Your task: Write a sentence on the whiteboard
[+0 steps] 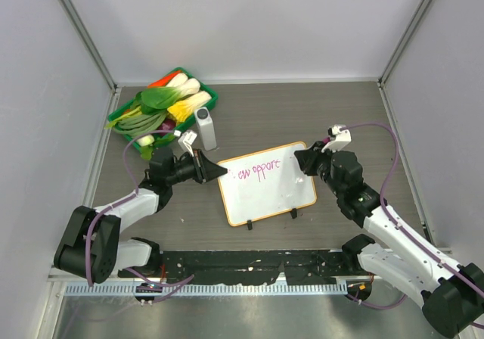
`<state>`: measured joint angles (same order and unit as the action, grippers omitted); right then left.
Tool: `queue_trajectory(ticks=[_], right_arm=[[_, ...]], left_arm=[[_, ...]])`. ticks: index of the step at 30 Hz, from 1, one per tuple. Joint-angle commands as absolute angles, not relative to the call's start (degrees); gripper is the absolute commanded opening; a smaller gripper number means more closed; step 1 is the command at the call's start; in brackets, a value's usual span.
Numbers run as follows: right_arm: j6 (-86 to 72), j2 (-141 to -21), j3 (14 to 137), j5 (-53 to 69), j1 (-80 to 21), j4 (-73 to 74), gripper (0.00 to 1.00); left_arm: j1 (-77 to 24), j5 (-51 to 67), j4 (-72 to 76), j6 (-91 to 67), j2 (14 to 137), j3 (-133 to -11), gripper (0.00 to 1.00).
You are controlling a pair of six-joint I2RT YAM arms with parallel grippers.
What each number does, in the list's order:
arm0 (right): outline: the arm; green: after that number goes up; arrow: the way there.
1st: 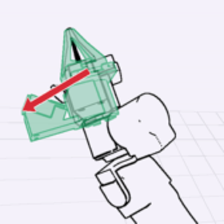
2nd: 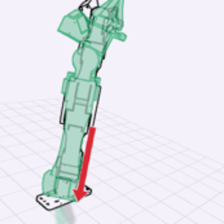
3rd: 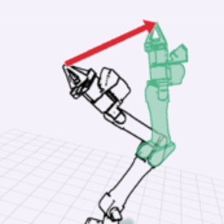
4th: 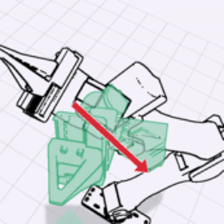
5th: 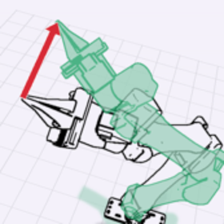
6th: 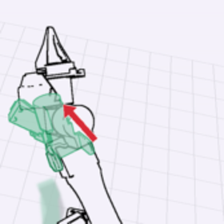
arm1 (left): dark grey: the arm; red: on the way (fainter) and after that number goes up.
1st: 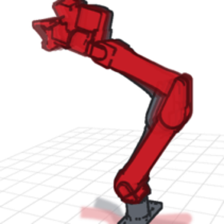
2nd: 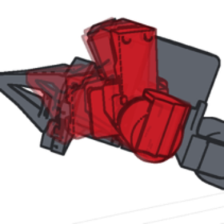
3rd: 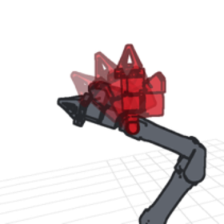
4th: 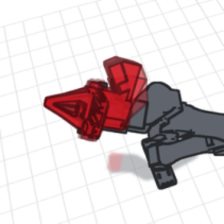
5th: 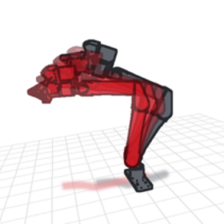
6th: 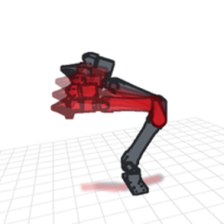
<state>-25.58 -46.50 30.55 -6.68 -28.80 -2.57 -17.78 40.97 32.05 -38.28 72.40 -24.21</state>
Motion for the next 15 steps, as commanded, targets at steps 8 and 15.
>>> queue_trajectory(ticks=[8,15], right_arm=[[-25.14,-46.93,29.18,-5.54,-28.65,-7.99,0.01],[-25.40,-49.56,29.79,-4.40,-28.65,-9.75,0.01]], left_arm=[[-18.46,37.79,29.97,-33.49,74.00,-24.52,0.00],[-18.46,37.88,30.06,-33.57,74.44,-24.70,0.00]])
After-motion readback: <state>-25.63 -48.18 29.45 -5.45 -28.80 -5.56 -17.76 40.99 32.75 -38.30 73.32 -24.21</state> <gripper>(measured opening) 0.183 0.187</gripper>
